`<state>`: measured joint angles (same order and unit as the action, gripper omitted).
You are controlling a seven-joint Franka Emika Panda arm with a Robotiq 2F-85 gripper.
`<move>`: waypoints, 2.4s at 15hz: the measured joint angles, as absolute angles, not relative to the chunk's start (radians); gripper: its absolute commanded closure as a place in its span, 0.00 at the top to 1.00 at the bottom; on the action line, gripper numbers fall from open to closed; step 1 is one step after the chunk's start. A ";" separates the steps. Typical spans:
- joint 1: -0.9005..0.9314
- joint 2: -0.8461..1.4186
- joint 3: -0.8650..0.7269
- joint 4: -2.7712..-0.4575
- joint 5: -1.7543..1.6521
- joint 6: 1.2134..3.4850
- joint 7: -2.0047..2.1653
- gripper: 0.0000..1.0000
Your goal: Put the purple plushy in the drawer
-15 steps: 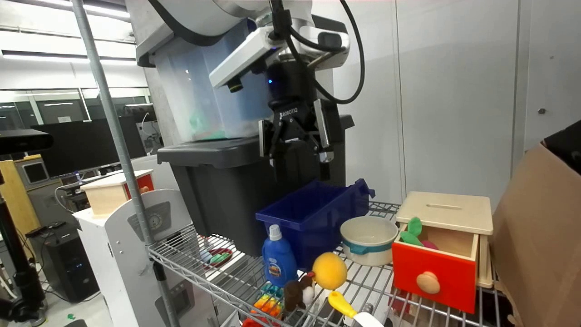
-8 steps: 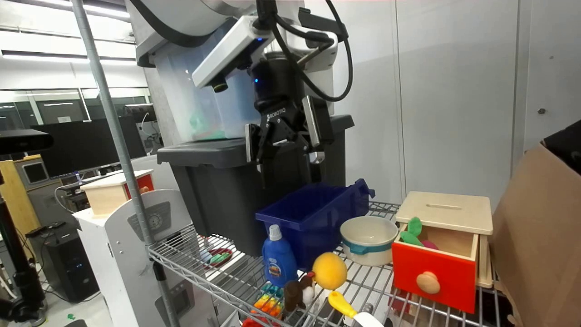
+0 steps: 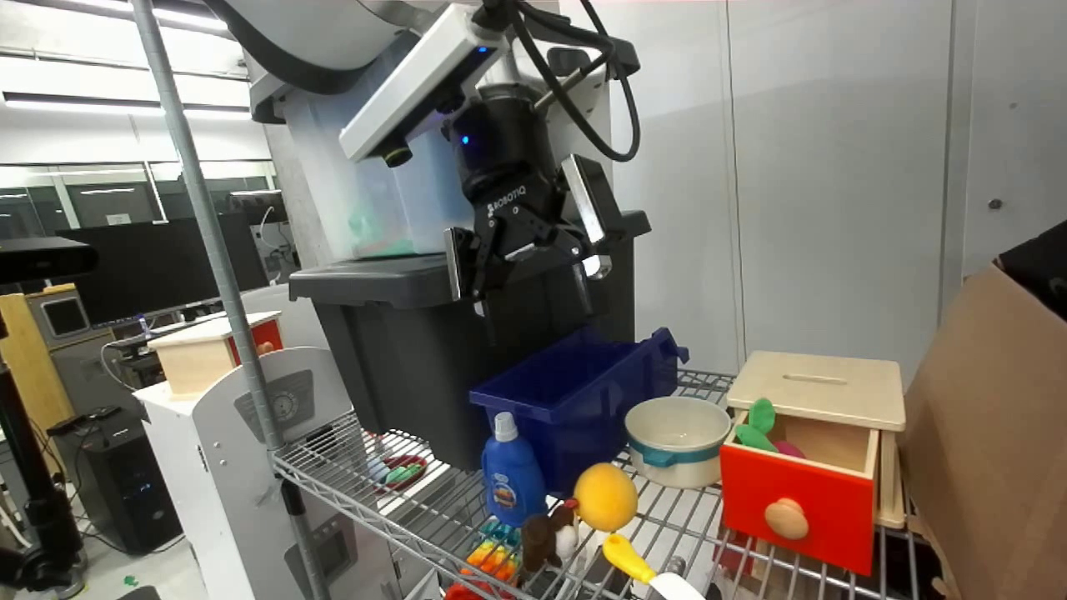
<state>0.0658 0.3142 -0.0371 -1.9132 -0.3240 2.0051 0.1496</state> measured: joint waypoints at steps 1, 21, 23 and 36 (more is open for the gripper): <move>0.067 0.307 -0.035 -1.922 -0.335 2.013 0.148 1.00; 0.095 0.285 -0.016 -1.967 -0.338 1.979 0.285 1.00; 0.095 0.285 -0.016 -1.967 -0.338 1.979 0.285 1.00; 0.095 0.398 -0.012 -1.783 -0.338 1.938 0.158 1.00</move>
<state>0.0955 0.3982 -0.0122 -1.7828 -0.3385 1.9385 0.1578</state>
